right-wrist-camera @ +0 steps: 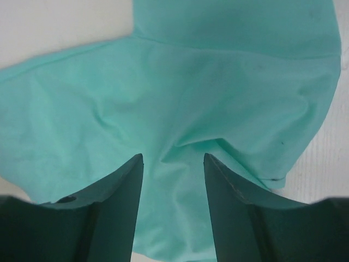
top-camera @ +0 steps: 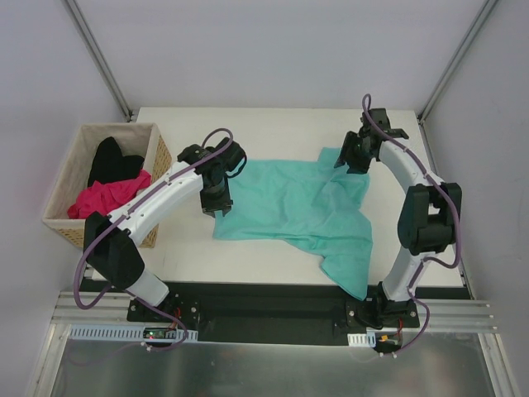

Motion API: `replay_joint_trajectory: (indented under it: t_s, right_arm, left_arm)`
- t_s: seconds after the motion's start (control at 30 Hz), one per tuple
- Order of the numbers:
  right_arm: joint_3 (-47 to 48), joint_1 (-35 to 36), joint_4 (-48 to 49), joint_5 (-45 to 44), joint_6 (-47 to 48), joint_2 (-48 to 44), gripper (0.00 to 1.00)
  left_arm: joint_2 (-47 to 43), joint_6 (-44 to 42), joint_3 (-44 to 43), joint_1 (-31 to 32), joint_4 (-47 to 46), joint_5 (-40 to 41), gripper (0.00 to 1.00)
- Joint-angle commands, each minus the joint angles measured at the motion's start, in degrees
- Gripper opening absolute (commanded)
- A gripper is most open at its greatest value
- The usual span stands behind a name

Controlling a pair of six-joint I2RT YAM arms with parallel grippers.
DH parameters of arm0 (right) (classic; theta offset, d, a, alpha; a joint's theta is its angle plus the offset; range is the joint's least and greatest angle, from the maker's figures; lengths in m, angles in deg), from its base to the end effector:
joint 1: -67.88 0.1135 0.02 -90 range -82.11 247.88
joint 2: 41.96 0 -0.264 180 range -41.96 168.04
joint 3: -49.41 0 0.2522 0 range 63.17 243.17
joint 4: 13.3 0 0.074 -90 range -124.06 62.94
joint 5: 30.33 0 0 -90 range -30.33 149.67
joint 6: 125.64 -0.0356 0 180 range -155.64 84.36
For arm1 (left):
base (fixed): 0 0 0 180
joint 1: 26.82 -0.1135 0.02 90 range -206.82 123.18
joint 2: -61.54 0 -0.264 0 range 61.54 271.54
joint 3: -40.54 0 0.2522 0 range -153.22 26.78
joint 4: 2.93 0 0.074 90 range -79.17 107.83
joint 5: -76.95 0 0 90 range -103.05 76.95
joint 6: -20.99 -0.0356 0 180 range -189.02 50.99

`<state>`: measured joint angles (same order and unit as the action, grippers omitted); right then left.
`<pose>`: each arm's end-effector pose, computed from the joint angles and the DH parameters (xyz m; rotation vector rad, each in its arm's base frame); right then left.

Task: Fold and stack the t-shirts
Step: Flatten out the tshirt

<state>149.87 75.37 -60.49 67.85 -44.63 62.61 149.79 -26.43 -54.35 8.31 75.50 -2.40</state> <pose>0.4021 0.0580 0.2657 -0.0298 2.4773 0.2999 0.2463 -0.1652 0.3030 -0.2219 2.7693 -0.0777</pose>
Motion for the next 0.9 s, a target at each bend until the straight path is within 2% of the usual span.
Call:
replay_joint_trajectory:
  t_s: [0.0, 0.1, 0.17, 0.3, 0.7, 0.87]
  right_arm:
    - [1.54, -0.1, 0.48, -0.01, -0.15, 1.76, 0.38]
    - [5.23, -0.1, -1.81, 1.13, 0.2, 5.8, 0.2]
    - [6.2, -0.02, -2.08, 1.48, 0.12, 6.69, 0.17]
    - [7.61, 0.07, -1.99, 2.8, -0.24, 9.06, 0.03]
    - [23.07, 4.55, -8.57, 6.4, 0.73, 21.63, 0.01]
    - [21.94, 5.52, -8.58, 7.19, -0.32, 21.73, 0.01]
  left_arm:
    - [-1.67, -1.72, -1.67, -0.77, -0.15, -0.64, 0.28]
    - [-1.85, -1.72, -1.58, -0.77, -0.07, -0.55, 0.28]
    - [-2.37, -1.72, -1.41, -0.77, -0.06, -0.29, 0.28]
    - [-3.26, -1.1, -0.18, -0.94, -0.06, -0.02, 0.29]
    - [-1.76, -1.72, -1.05, -2.35, -0.06, -0.11, 0.29]
    - [-1.06, -2.51, -1.58, -3.49, -0.15, -0.2, 0.29]
